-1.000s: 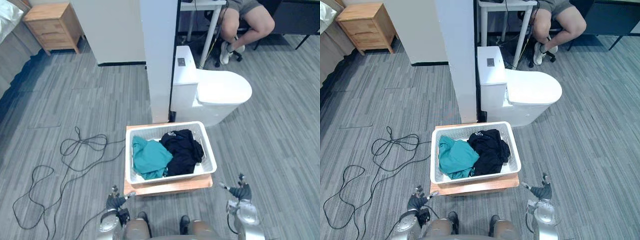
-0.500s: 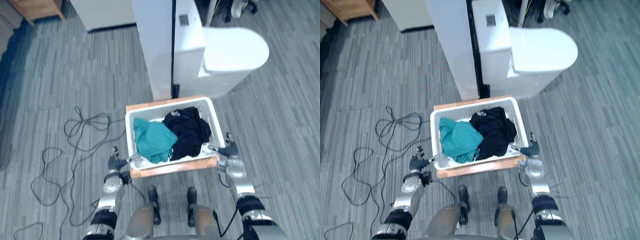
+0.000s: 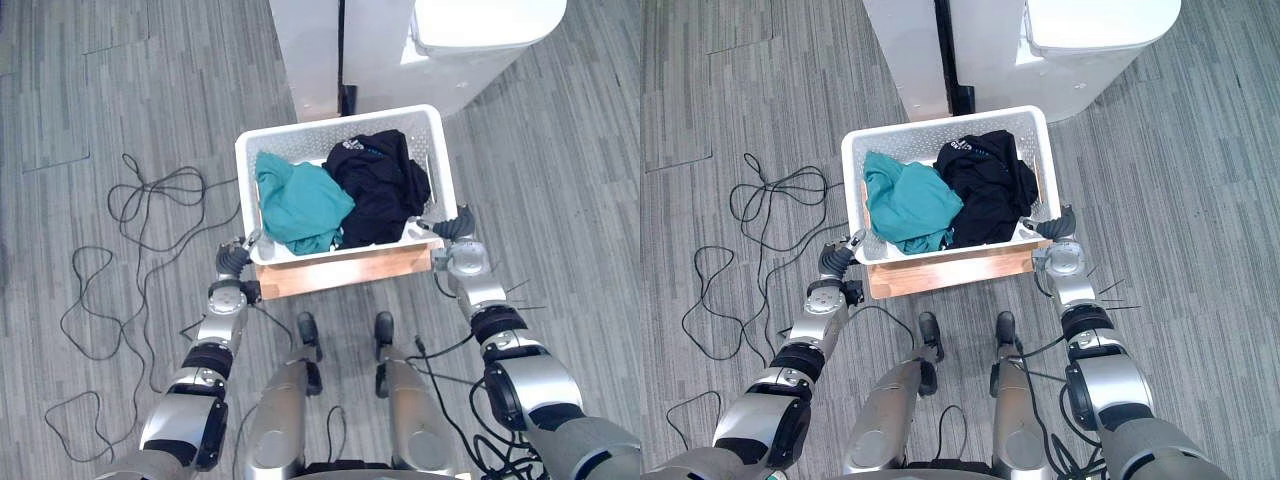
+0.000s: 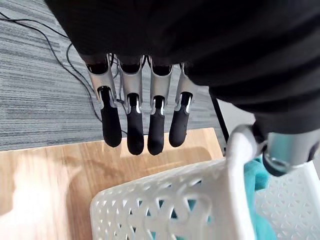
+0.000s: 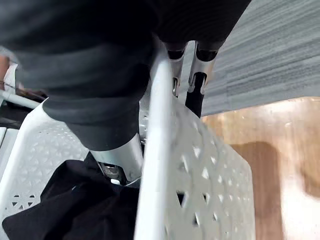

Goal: Pick up the laundry basket with both hands and put the clothes into the washing machine.

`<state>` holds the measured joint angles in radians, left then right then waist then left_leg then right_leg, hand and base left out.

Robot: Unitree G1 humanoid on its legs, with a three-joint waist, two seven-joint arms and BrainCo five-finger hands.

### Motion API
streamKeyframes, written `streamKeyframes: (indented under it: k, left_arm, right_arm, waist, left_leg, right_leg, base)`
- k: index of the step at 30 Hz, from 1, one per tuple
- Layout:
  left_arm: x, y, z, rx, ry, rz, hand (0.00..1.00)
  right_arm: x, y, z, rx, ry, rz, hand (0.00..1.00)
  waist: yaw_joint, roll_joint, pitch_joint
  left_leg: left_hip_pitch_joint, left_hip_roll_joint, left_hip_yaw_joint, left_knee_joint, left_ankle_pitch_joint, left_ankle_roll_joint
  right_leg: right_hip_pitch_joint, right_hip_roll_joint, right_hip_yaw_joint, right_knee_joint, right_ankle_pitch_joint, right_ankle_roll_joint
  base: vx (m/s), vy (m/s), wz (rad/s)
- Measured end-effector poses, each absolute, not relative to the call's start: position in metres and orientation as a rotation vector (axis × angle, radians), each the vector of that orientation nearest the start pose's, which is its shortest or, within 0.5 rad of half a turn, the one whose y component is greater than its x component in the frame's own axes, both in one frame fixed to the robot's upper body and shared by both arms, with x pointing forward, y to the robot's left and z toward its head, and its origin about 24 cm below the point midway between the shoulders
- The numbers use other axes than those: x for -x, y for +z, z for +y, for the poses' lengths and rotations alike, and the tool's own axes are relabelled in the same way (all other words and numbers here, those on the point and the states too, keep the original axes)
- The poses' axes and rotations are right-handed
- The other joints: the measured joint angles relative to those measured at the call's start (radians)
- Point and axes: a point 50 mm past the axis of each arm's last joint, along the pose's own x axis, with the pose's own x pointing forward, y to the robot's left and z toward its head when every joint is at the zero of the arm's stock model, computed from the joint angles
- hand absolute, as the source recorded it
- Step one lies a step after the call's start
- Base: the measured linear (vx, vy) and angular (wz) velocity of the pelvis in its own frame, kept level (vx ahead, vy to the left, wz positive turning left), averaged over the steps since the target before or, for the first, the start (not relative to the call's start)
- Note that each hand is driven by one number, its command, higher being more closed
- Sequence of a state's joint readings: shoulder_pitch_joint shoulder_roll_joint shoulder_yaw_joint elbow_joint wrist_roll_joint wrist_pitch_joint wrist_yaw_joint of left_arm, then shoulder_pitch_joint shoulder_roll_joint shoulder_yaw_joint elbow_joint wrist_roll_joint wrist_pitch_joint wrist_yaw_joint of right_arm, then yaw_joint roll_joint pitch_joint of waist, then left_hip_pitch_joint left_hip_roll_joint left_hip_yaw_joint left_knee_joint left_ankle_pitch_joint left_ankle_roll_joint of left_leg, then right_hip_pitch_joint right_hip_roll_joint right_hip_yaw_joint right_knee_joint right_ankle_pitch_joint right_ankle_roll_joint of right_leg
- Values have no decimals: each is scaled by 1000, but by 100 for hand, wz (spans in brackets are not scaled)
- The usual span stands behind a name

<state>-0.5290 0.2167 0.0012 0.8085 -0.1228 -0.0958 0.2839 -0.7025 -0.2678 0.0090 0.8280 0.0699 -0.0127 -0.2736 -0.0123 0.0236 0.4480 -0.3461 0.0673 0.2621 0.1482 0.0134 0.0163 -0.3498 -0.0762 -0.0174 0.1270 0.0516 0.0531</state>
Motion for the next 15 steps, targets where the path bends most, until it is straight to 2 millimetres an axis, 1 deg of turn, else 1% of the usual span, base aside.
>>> streamKeyframes:
  k: [2, 4, 6, 7, 9, 10, 12, 13, 15]
  left_arm:
    - [-336, 27, 202, -130, 296, 165, 100]
    - [-328, 22, 203, -130, 294, 163, 100]
    - [-313, 12, 203, -140, 282, 174, 100]
    - [-308, 8, 202, -138, 275, 179, 100]
    - [-291, -1, 198, -134, 245, 192, 100]
    - [-288, -3, 197, -135, 232, 192, 100]
    - [-272, -14, 190, -119, 199, 224, 100]
    - [-267, -18, 189, -119, 194, 235, 100]
    - [-252, -26, 184, -112, 170, 262, 100]
  right_arm:
    - [-366, 77, -202, 216, -273, 68, 100]
    - [-356, 69, -203, 210, -269, 66, 100]
    - [-339, 60, -205, 196, -257, 55, 100]
    - [-334, 57, -206, 194, -258, 53, 100]
    - [-316, 48, -210, 184, -267, 56, 100]
    - [-312, 44, -211, 181, -273, 65, 100]
    - [-293, 26, -217, 190, -283, 119, 100]
    - [-288, 20, -218, 193, -286, 138, 100]
    - [-267, 4, -222, 184, -305, 188, 100]
  waist:
    - [-1, -4, 4]
    - [-2, -5, 5]
    - [-8, -5, 5]
    - [-9, -5, 5]
    - [-16, -7, 0]
    - [-21, -9, -5]
    - [-25, -8, -46]
    - [-28, -8, -61]
    - [-31, -7, -95]
  left_leg:
    - [13, 2, 2, -5, 0, 0]
    - [41, 2, 2, -19, 0, 0]
    - [95, -2, 1, -50, 0, 0]
    - [111, -3, 1, -59, 0, -1]
    - [160, -16, 1, -88, -1, -1]
    - [170, -17, 2, -97, -1, -1]
    - [187, -26, 1, -114, 2, -3]
    - [187, -27, 0, -114, 2, -3]
    - [219, -29, -10, -119, 0, -4]
  right_leg:
    - [17, 3, 1, -17, 5, -3]
    - [43, 5, 3, -29, 6, -3]
    - [87, 7, 8, -44, 6, -3]
    - [98, 7, 9, -47, 5, -3]
    - [140, 6, 12, -62, 1, 2]
    - [147, 3, 14, -65, -4, 6]
    - [158, 0, 8, -68, -7, 8]
    - [161, 0, 5, -71, -7, 8]
    - [198, -2, -2, -84, -9, 9]
  base:
    - [88, -15, -6]
    - [106, -16, -8]
    - [127, -1, -9]
    - [117, 21, -5]
    - [69, 39, -2]
    - [45, 23, 1]
    - [69, 31, 1]
    - [71, 35, 7]
    - [53, 11, 8]
